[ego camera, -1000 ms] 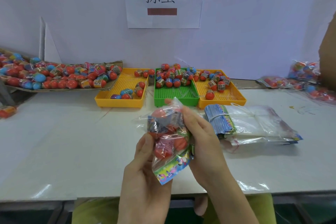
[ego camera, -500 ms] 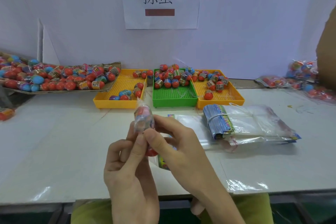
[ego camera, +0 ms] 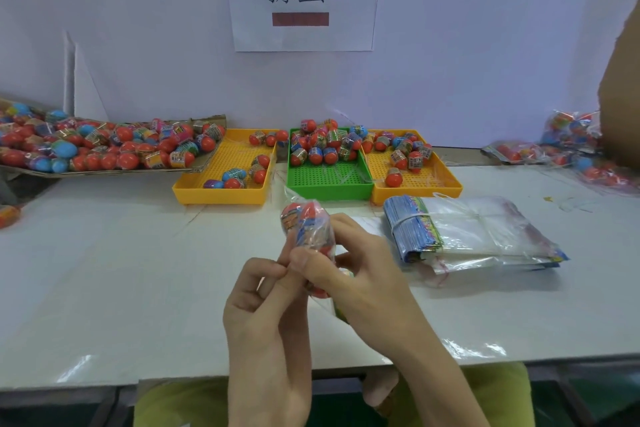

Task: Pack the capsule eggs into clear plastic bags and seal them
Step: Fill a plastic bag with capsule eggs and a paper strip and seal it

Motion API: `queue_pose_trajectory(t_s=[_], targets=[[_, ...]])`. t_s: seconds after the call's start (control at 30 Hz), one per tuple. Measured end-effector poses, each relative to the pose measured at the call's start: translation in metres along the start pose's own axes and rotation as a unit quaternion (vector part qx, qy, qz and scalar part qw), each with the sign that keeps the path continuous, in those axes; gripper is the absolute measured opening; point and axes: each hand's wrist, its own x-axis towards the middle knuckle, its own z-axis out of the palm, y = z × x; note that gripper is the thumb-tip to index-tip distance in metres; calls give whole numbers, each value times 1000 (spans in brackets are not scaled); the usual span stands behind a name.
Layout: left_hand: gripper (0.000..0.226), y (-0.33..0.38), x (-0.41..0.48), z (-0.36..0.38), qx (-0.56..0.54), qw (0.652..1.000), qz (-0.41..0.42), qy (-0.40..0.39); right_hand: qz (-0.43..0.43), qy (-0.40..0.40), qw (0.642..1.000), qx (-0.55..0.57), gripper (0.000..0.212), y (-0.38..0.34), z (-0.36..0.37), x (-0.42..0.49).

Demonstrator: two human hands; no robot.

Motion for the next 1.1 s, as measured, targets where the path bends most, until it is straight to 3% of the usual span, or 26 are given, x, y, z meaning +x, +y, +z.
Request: queue_pose_trajectory(t_s=[0.2, 0.43, 0.53, 0.73, 0.83, 0.93, 1.03, 1.1], targets=[[13, 0, -3, 6, -3, 1000, 9, 25, -24, 9, 1000, 12, 8, -3, 6, -3], [21, -5, -1, 8, 9, 998, 45, 45, -38, 30, 999, 3, 19, 2, 11, -4], [12, -5, -1, 8, 18, 996, 75, 52, -47, 6, 999, 10, 22, 2, 12, -4], [16, -6, 0, 3, 21, 995, 92, 42, -58, -32, 996, 51, 23, 4, 9, -1], [27, -5, 3, -1, 10, 997, 58, 44, -42, -54, 995, 77, 20, 8, 11, -5], [22, 0, 10, -8, -11, 999, -3, 50, 16, -88, 995, 53, 51, 14, 8, -1], [26, 6, 17, -14, -38, 995, -86, 43, 98, -36, 991, 86, 27, 16, -4, 13], [18, 7, 18, -15, -52, 988, -144, 34, 99, 5, 989, 110, 28, 20, -13, 13]])
